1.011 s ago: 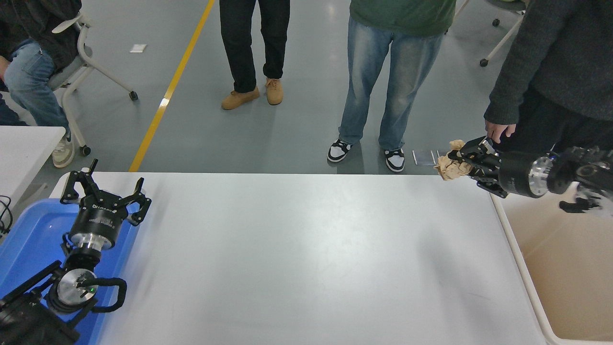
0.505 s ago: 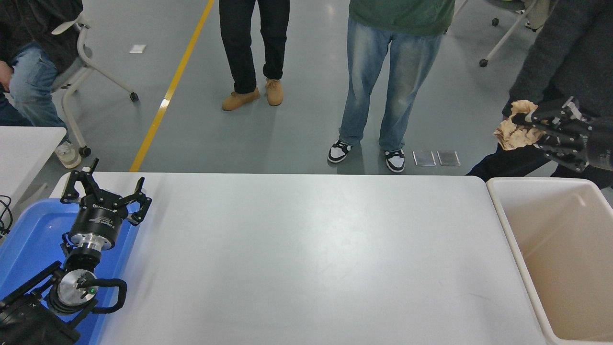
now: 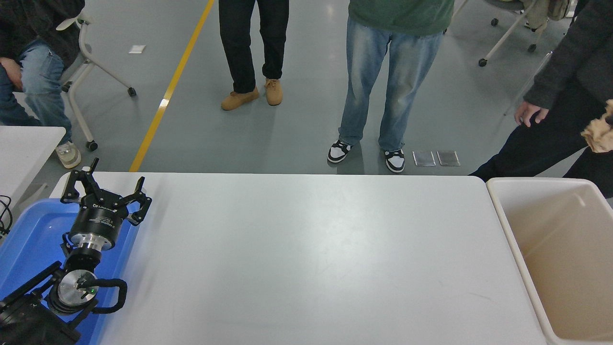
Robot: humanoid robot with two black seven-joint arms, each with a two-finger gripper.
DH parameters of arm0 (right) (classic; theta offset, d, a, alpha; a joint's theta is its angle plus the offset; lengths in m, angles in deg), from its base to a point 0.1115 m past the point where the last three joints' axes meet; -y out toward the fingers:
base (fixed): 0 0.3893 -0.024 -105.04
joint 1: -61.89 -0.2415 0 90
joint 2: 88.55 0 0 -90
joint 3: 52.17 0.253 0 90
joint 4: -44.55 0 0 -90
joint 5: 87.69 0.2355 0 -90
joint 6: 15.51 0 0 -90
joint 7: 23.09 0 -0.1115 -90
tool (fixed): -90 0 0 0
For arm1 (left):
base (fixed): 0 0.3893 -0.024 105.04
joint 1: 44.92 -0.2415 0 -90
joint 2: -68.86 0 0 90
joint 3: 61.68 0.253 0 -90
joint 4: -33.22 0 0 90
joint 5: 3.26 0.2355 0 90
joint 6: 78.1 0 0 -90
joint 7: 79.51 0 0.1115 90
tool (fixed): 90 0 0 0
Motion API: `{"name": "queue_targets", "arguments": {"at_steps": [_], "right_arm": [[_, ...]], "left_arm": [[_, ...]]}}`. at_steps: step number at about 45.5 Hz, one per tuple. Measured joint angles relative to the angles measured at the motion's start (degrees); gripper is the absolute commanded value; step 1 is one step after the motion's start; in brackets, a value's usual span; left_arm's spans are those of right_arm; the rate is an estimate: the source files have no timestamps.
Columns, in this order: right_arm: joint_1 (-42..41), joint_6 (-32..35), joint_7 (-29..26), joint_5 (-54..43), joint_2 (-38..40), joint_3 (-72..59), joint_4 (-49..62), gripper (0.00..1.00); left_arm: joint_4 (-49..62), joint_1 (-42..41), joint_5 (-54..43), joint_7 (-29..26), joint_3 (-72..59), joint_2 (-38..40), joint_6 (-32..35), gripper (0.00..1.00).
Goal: Clean the table surface
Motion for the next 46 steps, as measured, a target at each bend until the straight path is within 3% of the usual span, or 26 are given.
{"name": "queue_targets", "arguments": {"at_steps": [19,46], "right_arm": [[9.5,-1.7,0.4,-0.4,-9.6,-0.1,19.3,0.00],[20.1,-2.0,2.2,-0.3,-32.5,-0.7,47.8,0.00]], "left_arm": [[0.0,0.0,0.0,0.0,0.0,0.0,0.0,0.99],[0.0,0.0,0.0,0.0,0.0,0.0,0.0,0.99]]}}
